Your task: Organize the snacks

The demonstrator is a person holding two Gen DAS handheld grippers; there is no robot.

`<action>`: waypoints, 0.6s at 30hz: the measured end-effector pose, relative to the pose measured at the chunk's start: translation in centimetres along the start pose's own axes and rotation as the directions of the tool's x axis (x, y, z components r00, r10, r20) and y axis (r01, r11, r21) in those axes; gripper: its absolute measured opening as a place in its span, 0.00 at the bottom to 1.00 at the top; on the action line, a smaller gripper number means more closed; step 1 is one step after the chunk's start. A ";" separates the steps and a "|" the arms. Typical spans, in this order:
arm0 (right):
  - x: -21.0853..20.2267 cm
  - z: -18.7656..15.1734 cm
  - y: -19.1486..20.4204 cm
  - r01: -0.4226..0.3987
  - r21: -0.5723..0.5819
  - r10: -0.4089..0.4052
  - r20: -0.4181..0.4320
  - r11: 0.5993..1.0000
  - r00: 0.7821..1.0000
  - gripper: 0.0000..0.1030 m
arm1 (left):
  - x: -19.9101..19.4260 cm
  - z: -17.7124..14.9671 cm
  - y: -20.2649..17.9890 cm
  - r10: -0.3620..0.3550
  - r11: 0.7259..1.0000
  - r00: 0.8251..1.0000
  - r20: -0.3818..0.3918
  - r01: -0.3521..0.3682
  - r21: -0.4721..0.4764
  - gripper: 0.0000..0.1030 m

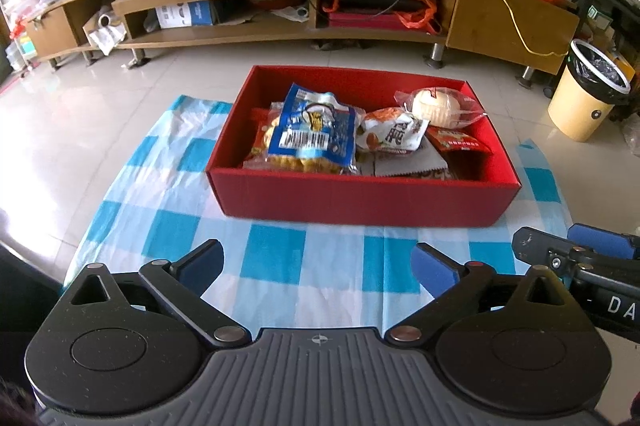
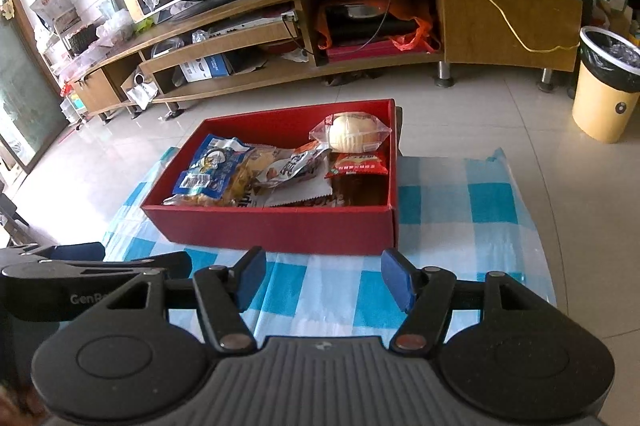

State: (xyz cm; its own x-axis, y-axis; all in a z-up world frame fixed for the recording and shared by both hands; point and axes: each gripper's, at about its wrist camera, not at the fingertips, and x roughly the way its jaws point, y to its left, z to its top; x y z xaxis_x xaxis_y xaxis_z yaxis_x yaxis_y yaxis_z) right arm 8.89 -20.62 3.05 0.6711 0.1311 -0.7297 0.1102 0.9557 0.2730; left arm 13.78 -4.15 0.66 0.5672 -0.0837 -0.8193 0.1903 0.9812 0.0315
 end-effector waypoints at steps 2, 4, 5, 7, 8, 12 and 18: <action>-0.3 -0.4 0.1 0.000 0.003 0.000 -0.003 1.000 1.000 0.59 | -0.4 -0.5 0.1 -0.008 1.000 1.000 -0.001 0.008 -0.006 0.99; -0.7 -0.9 0.1 0.000 0.007 0.000 -0.001 1.000 1.000 0.59 | -0.8 -0.9 0.1 -0.015 1.000 1.000 -0.002 0.015 -0.008 0.99; -0.9 -1.2 0.1 0.001 0.009 -0.001 -0.004 1.000 1.000 0.59 | -1.1 -1.1 0.1 -0.018 1.000 1.000 -0.001 0.018 -0.008 0.99; -1.2 -1.6 0.2 0.004 0.012 -0.004 -0.005 1.000 1.000 0.59 | -1.5 -1.5 0.1 -0.020 1.000 1.000 0.000 0.020 -0.009 0.99; -1.4 -1.8 0.2 0.006 0.013 -0.006 -0.004 1.000 1.000 0.59 | -1.6 -1.8 0.1 -0.022 1.000 1.000 0.000 0.022 -0.010 0.99; -2.1 -2.7 0.3 0.007 0.015 -0.007 -0.006 1.000 1.000 0.59 | -2.3 -2.6 0.1 -0.025 1.000 1.000 0.000 0.025 -0.008 0.99; -3.0 -3.6 0.5 -0.003 0.016 0.003 -0.003 1.000 1.000 0.59 | -3.3 -3.7 0.2 -0.021 1.000 1.000 0.008 0.021 0.000 0.99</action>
State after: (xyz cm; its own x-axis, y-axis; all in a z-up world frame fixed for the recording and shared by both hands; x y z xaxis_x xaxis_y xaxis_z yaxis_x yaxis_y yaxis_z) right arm 4.25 -19.60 3.12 0.6690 0.1346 -0.7310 0.1203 0.9509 0.2852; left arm 8.97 -3.07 1.21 0.5693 -0.1054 -0.8153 0.2020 0.9793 0.0144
